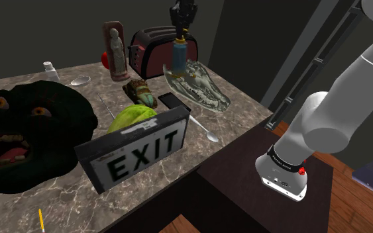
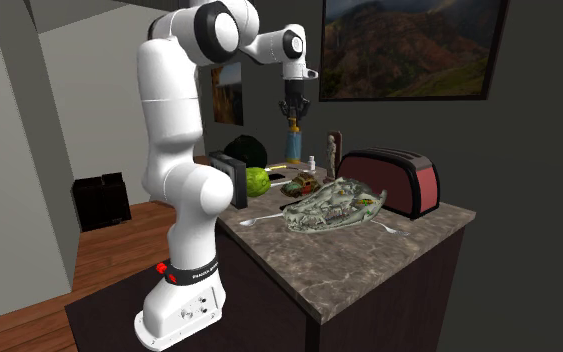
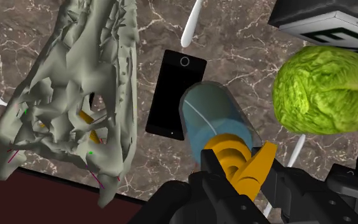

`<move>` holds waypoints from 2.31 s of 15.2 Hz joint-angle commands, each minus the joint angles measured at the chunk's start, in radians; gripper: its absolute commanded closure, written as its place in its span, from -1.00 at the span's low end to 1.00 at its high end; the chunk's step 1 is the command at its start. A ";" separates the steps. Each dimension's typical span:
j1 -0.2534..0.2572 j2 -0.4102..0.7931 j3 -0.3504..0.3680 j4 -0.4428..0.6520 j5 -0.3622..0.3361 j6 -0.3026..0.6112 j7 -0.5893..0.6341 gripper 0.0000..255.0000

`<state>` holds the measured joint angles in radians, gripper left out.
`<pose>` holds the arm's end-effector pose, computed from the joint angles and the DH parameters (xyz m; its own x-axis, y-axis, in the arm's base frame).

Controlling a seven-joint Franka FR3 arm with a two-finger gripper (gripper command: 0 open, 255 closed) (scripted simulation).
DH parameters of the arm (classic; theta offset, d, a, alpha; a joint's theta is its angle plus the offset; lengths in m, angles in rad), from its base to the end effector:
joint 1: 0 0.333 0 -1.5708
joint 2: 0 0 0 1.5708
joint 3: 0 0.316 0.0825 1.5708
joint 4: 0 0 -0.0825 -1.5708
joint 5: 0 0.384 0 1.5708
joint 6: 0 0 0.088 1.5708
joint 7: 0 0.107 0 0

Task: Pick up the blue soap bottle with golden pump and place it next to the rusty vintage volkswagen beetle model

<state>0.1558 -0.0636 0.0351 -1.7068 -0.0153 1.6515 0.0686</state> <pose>0.5305 0.1015 0.6018 0.9923 0.1232 0.0094 0.1230 -0.9923 0.0169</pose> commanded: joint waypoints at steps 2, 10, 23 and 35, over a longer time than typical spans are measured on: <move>0.026 0.077 0.029 0.074 -0.003 0.003 0.056 1.00; 0.112 0.334 0.089 0.377 -0.036 -0.048 0.197 1.00; 0.190 0.561 0.109 0.594 -0.072 -0.041 0.284 1.00; 0.180 0.537 0.108 0.393 -0.070 0.134 0.290 1.00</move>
<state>0.3373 0.4764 0.1434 -1.2928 -0.0860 1.7677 0.3591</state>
